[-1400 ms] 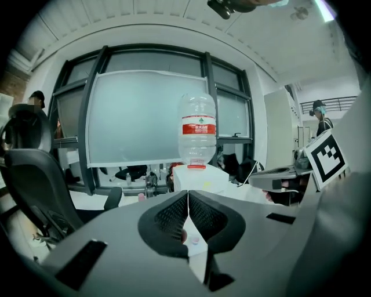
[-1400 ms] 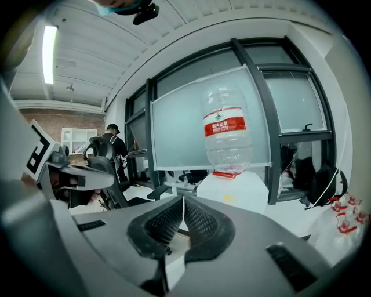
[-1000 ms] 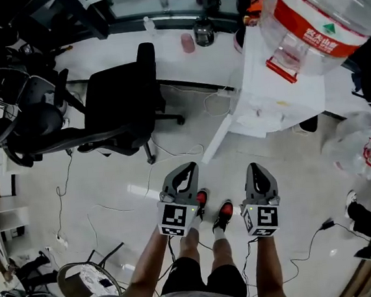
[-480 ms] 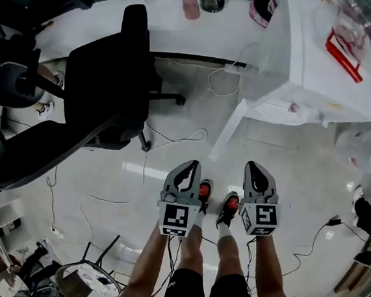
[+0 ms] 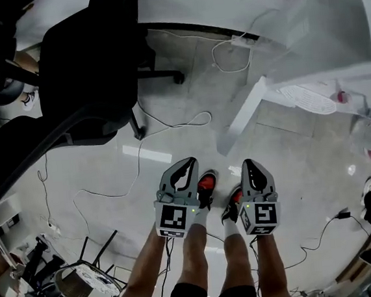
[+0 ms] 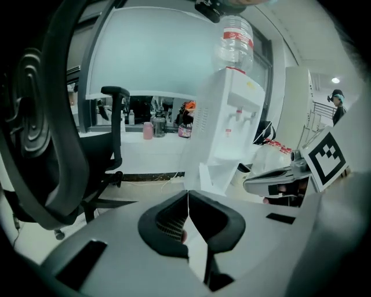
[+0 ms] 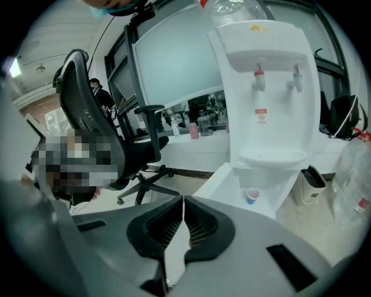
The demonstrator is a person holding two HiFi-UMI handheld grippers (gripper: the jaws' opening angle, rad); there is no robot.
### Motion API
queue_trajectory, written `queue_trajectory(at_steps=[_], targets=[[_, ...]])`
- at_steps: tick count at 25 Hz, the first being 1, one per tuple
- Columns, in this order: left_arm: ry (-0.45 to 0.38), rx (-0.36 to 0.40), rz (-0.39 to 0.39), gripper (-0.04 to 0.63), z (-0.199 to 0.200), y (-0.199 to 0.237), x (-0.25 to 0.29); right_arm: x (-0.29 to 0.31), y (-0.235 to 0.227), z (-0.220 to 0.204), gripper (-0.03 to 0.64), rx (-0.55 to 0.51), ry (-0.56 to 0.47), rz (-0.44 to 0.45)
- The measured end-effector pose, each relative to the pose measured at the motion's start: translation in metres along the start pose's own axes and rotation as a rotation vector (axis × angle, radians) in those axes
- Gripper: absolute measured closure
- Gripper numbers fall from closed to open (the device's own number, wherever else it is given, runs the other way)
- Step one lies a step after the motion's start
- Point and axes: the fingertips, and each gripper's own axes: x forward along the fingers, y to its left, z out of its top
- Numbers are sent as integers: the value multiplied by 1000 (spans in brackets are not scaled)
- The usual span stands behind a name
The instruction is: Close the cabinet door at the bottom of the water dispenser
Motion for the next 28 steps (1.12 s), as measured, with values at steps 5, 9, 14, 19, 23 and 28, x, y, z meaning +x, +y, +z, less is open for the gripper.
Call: queue_trajectory(at_steps=[5,9,14,19,23,28], targets=[[15,-14,-4,571,-34,7,15,26,8,-40,592,10,39,-7],[23,-13,-14,571,-51,12,22,44,12,-56,569,31,43,-25],[39,-7,-24,571,-66,18,24,61,18,-72,403,73,68,-37],[58,-10,-34,571,-78,25,26,81,27,-82,347,86,99,-50],[67,-8,-42,571,-83,30,31,92,29,-86,341,104,116,-66],[58,-7,-55,571,-80,33,37,96,23,-87,364,112,131,-111]])
